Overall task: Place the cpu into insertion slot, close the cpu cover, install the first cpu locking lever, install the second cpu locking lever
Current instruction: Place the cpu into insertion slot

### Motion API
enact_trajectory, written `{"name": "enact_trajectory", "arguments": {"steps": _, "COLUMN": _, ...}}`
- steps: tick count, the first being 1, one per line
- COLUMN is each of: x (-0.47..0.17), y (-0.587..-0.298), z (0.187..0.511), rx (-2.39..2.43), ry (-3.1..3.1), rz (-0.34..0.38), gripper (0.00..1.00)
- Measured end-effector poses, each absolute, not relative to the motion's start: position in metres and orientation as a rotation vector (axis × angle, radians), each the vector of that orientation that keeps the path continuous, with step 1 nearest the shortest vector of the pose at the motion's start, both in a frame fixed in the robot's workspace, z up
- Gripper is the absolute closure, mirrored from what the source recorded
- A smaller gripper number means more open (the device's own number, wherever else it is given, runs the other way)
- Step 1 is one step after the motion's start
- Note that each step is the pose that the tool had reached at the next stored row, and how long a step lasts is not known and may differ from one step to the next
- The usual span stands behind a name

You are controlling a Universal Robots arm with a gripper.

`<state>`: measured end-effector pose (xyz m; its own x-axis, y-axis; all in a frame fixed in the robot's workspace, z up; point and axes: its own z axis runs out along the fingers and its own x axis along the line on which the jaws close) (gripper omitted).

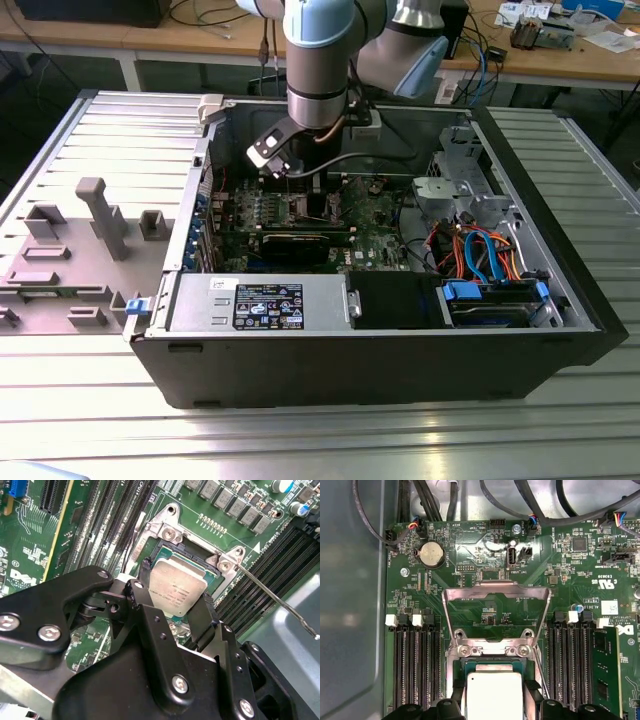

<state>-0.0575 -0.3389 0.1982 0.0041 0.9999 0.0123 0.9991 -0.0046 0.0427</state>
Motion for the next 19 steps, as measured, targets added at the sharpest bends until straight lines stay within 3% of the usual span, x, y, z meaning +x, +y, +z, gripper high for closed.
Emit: {"name": "enact_trajectory", "arguments": {"steps": 19, "x": -0.0574, "y": -0.3388, "z": 0.2001, "rx": 2.219, "ry": 2.208, "rz": 0.08, "gripper": 0.46}}
